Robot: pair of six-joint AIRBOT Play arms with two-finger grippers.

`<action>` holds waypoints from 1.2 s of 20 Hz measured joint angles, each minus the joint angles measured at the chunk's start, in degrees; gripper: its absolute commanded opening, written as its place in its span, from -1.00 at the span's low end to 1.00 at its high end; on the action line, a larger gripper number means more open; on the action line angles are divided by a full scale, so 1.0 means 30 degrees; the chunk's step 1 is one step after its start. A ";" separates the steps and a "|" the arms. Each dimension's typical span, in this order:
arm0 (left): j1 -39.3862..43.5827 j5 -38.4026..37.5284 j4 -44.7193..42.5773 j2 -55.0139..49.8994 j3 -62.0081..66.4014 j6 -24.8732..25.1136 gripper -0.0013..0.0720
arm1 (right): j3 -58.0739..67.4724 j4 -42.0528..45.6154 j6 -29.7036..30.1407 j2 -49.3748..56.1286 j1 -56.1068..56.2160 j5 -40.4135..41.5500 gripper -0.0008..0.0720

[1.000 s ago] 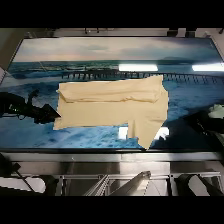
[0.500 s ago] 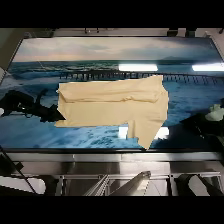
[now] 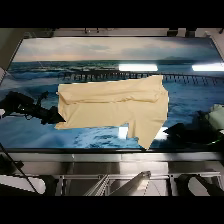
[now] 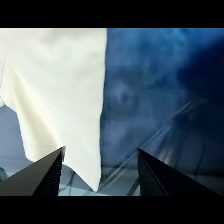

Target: Fold the shirts.

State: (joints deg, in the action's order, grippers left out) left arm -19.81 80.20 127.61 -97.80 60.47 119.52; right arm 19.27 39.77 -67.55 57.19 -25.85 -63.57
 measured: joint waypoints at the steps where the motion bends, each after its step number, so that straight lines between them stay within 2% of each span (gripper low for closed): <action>1: -0.0022 0.0102 0.0000 0.0000 0.0000 0.0000 -0.90 | -0.0080 -0.0481 0.0022 0.0488 0.0896 0.0823 0.46; 3: -0.0044 0.0262 0.0007 0.0000 0.0000 0.0036 -0.90 | -0.0153 -0.1661 0.0036 0.1596 0.2419 0.2302 0.43; 4: -0.0051 0.0321 0.0015 0.0000 0.0000 0.0036 -0.90 | -0.0153 -0.2404 0.0087 0.2178 0.3075 0.2907 0.31; 6: -0.0051 0.0372 0.0036 0.0000 0.0000 0.0029 -0.90 | -0.0153 -0.3534 0.0444 0.3169 0.3891 0.3701 0.27; 7: -0.0051 0.0423 0.0051 0.0000 0.0007 0.0036 -0.91 | -0.0153 -0.4357 0.0954 0.3636 0.4204 0.3978 0.02; 8: -0.0051 0.0459 0.0058 0.0000 0.0036 0.0029 -0.90 | -0.0175 -0.5005 0.1537 0.3956 0.4386 0.4306 -0.54; 10: -0.0058 0.0787 0.0255 0.0000 0.0226 0.0131 -0.91 | -0.0175 -0.6426 0.3140 0.4393 0.4583 0.4736 -0.91; 13: -0.0219 0.1778 0.1282 0.0532 0.0801 0.0423 -0.90 | 0.0146 -0.8910 0.5406 0.4277 0.4626 0.3249 -0.92; 16: -0.1115 0.2499 0.1851 0.1770 0.1100 0.0554 -0.91 | 0.0299 -0.9879 0.6426 0.3038 0.3621 0.1122 -0.92; 24: -0.4197 0.3228 0.2288 0.4284 -0.0335 0.0699 -0.91 | 0.0364 -0.8539 0.6980 -0.1122 -0.1392 -0.3767 -0.92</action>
State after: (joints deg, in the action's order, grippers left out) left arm -32.40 89.89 134.47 -84.95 59.46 121.62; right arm 20.36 14.15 -46.61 53.82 -30.02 -74.87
